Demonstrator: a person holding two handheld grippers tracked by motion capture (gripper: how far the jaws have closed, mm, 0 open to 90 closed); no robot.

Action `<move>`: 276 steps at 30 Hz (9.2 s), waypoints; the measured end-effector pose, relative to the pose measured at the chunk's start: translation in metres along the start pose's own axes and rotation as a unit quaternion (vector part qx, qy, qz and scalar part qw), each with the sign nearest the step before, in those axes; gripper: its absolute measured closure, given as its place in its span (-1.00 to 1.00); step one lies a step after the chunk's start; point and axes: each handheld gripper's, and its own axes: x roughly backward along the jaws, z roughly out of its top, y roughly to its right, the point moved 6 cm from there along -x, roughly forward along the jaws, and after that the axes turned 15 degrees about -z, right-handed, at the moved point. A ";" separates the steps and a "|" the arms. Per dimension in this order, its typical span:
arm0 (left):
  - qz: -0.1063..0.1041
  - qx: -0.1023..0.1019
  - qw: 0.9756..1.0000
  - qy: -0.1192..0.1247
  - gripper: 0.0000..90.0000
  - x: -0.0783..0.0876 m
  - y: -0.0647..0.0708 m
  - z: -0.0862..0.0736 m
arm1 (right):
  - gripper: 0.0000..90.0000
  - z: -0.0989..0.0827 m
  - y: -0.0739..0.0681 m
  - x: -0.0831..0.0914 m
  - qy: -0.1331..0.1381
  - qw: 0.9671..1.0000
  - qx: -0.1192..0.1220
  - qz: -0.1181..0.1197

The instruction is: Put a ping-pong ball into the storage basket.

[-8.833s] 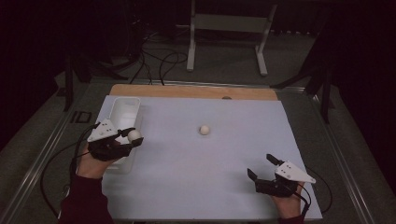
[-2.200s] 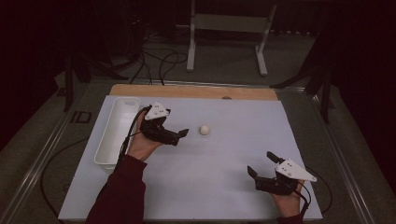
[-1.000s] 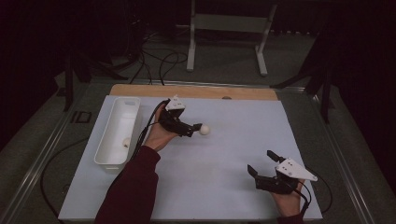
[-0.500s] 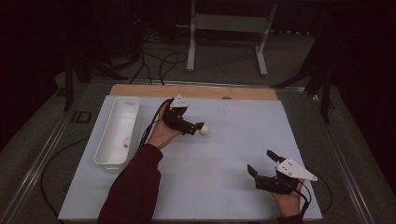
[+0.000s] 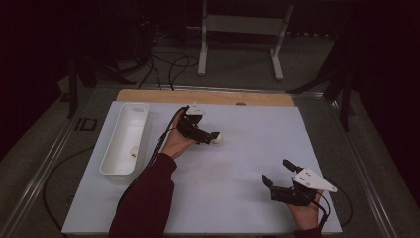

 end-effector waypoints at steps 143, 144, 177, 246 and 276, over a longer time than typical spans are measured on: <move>-0.002 0.009 0.999 -0.034 0.15 -0.019 0.008 0.002 | -0.79 0.005 -0.001 0.004 0.008 1.000 -0.002 0.001; -0.003 0.009 0.999 -0.032 0.15 -0.018 0.008 0.003 | -0.79 0.005 -0.001 0.004 0.008 1.000 -0.002 0.001; -0.006 -0.003 1.000 -0.011 0.15 0.010 0.015 0.020 | -0.79 0.006 -0.001 0.003 0.011 1.000 -0.001 0.001; -0.023 -0.038 0.999 0.006 0.15 0.056 0.037 0.037 | -0.79 0.006 -0.004 0.002 0.011 1.000 0.000 0.004; -0.020 -0.049 0.998 0.017 0.15 0.077 0.043 0.041 | -0.79 0.006 -0.005 0.002 0.011 1.000 0.002 0.004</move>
